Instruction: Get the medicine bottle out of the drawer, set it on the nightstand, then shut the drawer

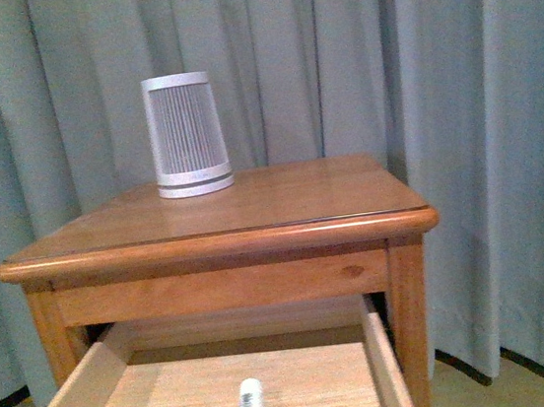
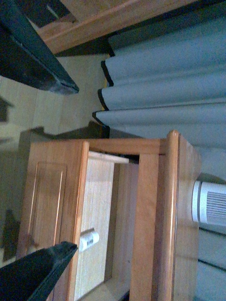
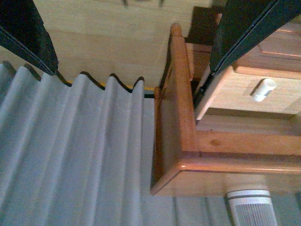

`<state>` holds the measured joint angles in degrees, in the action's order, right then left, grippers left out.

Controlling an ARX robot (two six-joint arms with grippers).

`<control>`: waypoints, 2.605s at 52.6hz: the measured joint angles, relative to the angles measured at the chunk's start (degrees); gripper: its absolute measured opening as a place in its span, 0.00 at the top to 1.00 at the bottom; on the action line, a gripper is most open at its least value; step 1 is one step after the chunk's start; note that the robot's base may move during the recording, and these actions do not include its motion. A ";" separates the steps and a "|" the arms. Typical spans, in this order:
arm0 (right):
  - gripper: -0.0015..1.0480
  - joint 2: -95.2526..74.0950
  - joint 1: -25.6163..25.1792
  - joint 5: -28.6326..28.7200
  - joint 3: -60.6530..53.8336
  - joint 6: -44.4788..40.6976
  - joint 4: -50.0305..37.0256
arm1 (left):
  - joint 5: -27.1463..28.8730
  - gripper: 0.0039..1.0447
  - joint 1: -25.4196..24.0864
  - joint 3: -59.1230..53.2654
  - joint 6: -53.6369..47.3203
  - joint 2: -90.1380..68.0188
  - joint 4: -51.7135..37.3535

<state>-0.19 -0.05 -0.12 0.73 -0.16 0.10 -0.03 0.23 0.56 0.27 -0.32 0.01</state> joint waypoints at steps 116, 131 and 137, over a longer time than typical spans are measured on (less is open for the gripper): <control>0.11 -121.33 11.47 -13.40 65.00 16.96 -8.46 | 0.13 0.06 -0.02 -0.02 -0.02 0.24 0.11; 0.59 -123.56 11.30 -13.51 65.46 16.94 -9.86 | 0.13 0.06 -0.02 -0.02 -0.04 0.24 0.11; 0.70 -123.54 11.28 -13.40 65.46 16.94 -10.14 | 0.13 0.06 -0.02 -0.02 -0.04 0.24 0.11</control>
<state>-123.72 11.22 -13.52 66.19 16.78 -10.04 0.10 0.21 0.54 0.23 -0.08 0.12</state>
